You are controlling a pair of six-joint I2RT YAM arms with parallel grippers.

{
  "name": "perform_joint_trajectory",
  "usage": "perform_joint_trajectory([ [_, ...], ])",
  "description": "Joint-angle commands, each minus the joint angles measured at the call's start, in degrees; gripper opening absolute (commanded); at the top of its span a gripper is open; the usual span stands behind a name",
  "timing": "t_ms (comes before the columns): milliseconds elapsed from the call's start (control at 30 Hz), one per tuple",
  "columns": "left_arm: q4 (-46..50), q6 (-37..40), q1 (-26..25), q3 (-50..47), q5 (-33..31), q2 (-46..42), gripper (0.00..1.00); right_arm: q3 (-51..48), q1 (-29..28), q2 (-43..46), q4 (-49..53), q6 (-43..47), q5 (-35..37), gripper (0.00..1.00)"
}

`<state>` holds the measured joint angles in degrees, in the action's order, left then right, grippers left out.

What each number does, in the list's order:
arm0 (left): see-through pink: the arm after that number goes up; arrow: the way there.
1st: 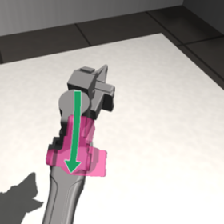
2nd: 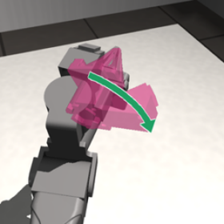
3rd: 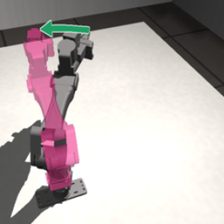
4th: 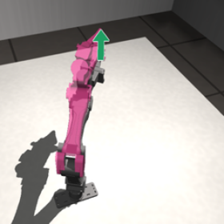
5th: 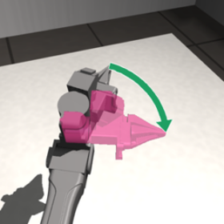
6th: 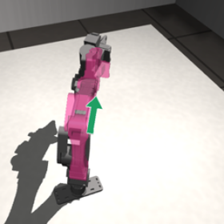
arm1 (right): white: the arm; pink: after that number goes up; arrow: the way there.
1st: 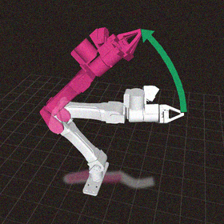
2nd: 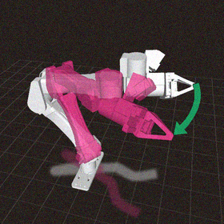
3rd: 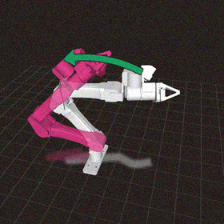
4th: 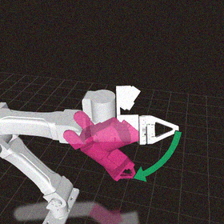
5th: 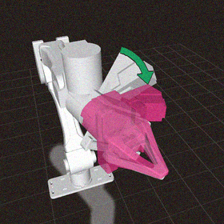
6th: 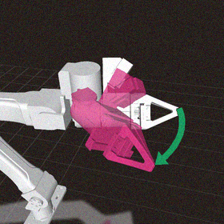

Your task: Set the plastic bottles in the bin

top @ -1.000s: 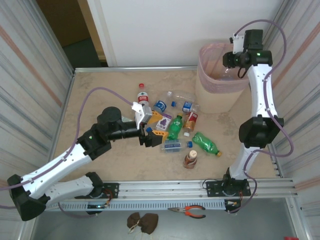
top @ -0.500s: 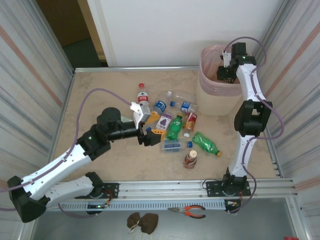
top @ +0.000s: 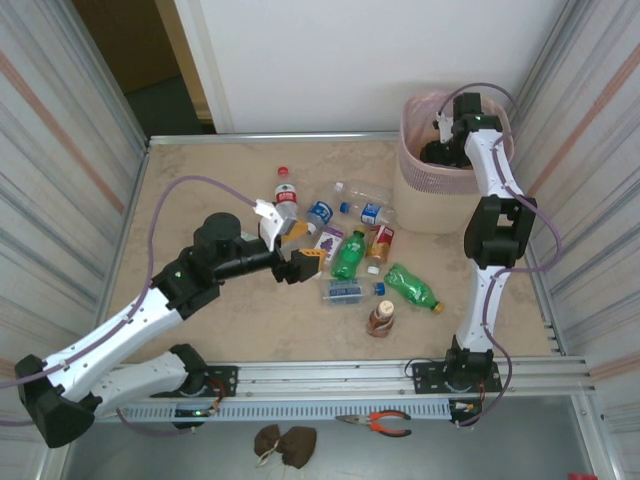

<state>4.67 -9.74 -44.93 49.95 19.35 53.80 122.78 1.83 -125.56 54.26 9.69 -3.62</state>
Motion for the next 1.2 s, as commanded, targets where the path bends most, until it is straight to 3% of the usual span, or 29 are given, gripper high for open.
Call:
perform_joint_trajectory([
  [0,3.31,-2.07,1.04,0.66,-4.61,-0.85,0.84,2.24,-0.72,5.98,1.52,0.39,1.31,0.73],
  [233,8.61,-6.13,3.49,2.33,-8.55,2.14,0.83,2.5,-1.53,12.09,1.68,0.56,2.15,0.75],
  [500,12.01,-16.56,11.28,1.89,-7.78,6.07,0.75,1.96,-2.62,18.66,1.72,0.46,2.39,0.76],
  [800,23.83,-37.27,17.63,3.1,-24.04,9.62,0.76,-4.93,-3.89,28.04,-1.81,-0.81,0.99,0.77],
  [1000,32.42,-44.75,22.21,6.91,-25.03,16.41,0.77,-9.57,-4.77,33.27,-3.01,-0.99,1.22,0.77],
  [1167,41.6,-50.54,23.8,13.07,-27.31,24.55,0.83,-12.72,-4.94,36.88,-3.81,-1.14,1.38,0.78],
])
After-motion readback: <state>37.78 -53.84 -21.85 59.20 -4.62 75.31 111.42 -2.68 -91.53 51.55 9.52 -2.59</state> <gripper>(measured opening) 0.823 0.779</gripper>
